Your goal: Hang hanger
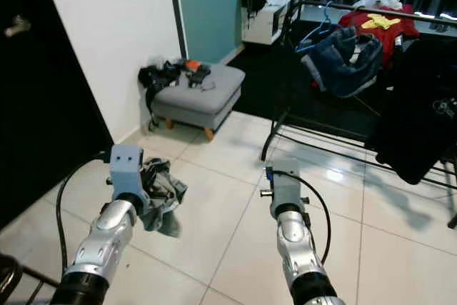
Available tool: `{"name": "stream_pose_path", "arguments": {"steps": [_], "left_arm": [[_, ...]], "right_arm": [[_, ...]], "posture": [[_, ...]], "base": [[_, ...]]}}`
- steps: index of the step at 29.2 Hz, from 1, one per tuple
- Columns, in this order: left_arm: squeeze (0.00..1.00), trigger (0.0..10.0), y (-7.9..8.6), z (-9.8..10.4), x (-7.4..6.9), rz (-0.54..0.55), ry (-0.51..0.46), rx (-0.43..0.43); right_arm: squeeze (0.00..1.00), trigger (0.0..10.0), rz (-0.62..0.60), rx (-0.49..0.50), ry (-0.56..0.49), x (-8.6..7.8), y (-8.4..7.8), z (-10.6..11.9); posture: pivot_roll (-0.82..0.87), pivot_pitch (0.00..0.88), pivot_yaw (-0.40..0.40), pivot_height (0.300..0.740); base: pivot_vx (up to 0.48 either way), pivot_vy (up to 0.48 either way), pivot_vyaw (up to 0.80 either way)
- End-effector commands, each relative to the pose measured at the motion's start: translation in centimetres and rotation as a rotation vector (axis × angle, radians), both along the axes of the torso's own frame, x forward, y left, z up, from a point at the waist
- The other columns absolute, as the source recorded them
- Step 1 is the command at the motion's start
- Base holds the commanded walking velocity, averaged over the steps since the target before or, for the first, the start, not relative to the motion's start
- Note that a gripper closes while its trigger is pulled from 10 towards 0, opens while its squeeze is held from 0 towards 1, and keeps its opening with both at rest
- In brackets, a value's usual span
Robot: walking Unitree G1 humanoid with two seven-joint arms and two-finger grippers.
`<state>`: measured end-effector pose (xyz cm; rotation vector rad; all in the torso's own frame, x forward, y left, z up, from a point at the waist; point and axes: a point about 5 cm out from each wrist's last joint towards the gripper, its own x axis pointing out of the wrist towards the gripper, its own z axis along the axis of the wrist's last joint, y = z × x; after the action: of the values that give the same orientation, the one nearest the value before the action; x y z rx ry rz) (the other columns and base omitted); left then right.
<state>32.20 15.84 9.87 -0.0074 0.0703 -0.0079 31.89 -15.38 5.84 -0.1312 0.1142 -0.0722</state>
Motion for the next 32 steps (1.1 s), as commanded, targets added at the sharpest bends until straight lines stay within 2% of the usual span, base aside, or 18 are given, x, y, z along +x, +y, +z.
{"name": "stream_pose_path", "arguments": {"steps": [1, 25, 32], "left_arm": [[0.0, 10.0, 0.39, -0.29, -0.18, 0.014, 0.008, 0.006], [0.0, 10.0, 0.16, -0.19, 0.2, -0.004, 0.007, 0.018], [0.0, 10.0, -0.05, -0.23, 0.28, -0.01, 0.008, 0.016]], "right_arm": [[0.0, 10.0, 0.001, 0.015, 0.012, -0.04, 0.29, -0.15], [0.0, 10.0, -0.023, 0.016, 0.009, -0.22, -0.14, -0.16], [0.0, 10.0, -0.001, -0.004, -0.007, -0.01, 0.01, 0.21]], "posture": [[-0.03, 0.0, 0.011, 0.74], [-0.04, 0.0, 0.024, 0.74], [-0.04, 0.0, 0.023, 0.74]], "base": [[0.439, 0.0, -0.61], [0.441, 0.0, -0.62], [0.441, 0.0, 0.0]]}}
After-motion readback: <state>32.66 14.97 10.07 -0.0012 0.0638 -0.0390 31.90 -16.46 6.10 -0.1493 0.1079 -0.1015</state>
